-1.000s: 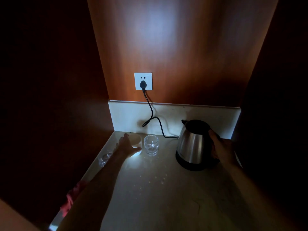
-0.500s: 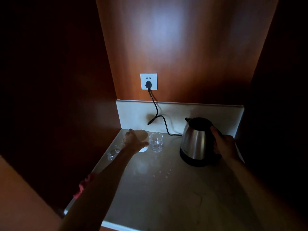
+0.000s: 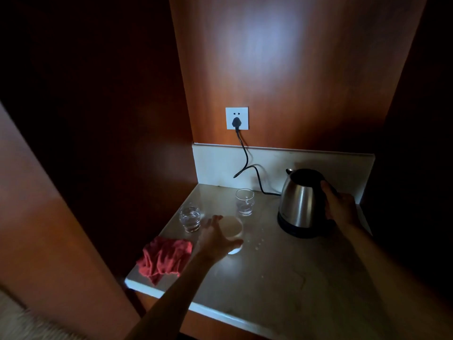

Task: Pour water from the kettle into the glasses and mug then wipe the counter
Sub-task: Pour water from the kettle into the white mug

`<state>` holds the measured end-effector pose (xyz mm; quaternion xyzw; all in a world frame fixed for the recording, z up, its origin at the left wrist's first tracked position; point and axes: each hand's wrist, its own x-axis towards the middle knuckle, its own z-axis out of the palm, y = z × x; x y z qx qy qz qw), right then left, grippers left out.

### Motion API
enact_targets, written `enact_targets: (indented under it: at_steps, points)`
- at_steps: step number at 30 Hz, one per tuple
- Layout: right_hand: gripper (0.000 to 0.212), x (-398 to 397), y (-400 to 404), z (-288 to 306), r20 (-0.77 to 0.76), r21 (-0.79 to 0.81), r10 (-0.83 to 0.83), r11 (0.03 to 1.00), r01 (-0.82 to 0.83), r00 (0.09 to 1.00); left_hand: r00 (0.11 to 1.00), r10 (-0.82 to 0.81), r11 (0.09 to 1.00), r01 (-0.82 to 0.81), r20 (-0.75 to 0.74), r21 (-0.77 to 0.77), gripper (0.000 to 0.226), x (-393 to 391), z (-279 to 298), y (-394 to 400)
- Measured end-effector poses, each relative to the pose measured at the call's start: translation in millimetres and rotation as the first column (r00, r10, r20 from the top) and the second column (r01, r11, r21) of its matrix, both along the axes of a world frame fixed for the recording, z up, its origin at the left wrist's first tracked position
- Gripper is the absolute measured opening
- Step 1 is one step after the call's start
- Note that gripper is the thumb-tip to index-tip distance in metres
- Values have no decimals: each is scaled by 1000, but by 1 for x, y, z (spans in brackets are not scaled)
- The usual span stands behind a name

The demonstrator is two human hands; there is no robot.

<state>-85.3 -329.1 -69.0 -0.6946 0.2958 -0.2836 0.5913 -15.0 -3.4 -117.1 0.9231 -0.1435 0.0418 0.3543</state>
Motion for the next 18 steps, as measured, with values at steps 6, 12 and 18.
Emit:
enact_targets:
  at_steps: [6, 12, 18]
  points:
    - [53, 1, -1, -2, 3, 7, -17, 1000, 17, 1000, 1000, -2, 1000, 2, 14, -11, 96, -17, -12, 0]
    - [55, 0, 0, -2, 6, 2, -5, 1000, 5, 1000, 1000, 2, 1000, -2, 27, -21, 94, -19, -16, 0]
    - [53, 0, 3, 3, 13, 66, -6, 998, 5, 1000, 998, -4, 1000, 5, 56, -25, 94, -20, -15, 1]
